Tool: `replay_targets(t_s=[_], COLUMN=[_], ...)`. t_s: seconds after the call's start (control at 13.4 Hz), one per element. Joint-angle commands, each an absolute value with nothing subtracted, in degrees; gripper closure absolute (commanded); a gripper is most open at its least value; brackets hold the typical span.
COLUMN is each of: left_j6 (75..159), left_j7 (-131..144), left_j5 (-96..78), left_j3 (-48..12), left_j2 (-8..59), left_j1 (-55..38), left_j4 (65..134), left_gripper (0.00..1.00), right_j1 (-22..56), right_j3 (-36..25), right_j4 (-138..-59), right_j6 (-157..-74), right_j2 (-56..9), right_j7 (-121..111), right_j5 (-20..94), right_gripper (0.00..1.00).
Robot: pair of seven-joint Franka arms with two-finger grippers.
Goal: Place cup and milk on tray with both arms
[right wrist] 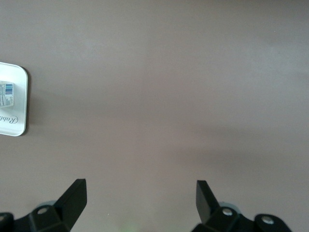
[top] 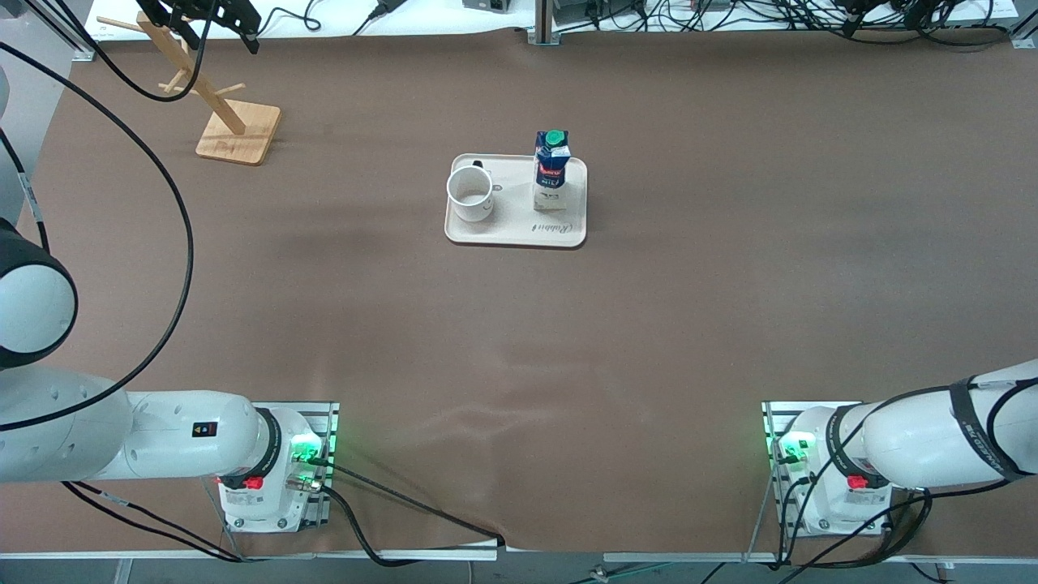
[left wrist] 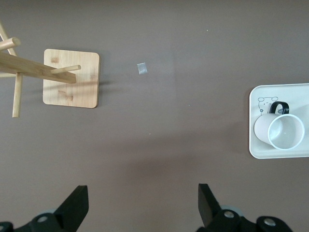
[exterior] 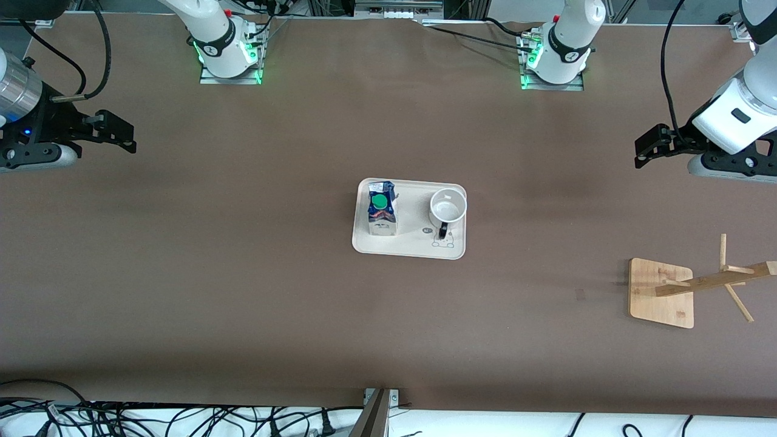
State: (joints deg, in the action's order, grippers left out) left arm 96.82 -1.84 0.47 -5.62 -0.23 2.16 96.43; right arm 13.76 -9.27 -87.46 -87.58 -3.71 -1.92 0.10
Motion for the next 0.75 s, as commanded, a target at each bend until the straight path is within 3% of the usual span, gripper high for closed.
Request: replay_targets(t_s=[0.0, 0.67], left_j6=[96.1, 96.1], left_j7=[-2.9, -2.8], left_j5=[1.7, 1.7], left_j3=[-6.4, -6.6], left_j2=[-0.6, -0.3], left_j1=[2.0, 1.9], left_j4=[96.2, 95.5], left_gripper=[0.00, 0.00], right_j1=[13.8, 13.8], right_j3=[-9.3, -9.3], right_j4=[-86.6, -86.7], right_j6=[-86.7, -86.5], right_j2=[-4.0, -4.0], right_j7=[-1.7, -1.7], right_j5=[0.4, 0.4], right_gripper=[0.00, 0.00])
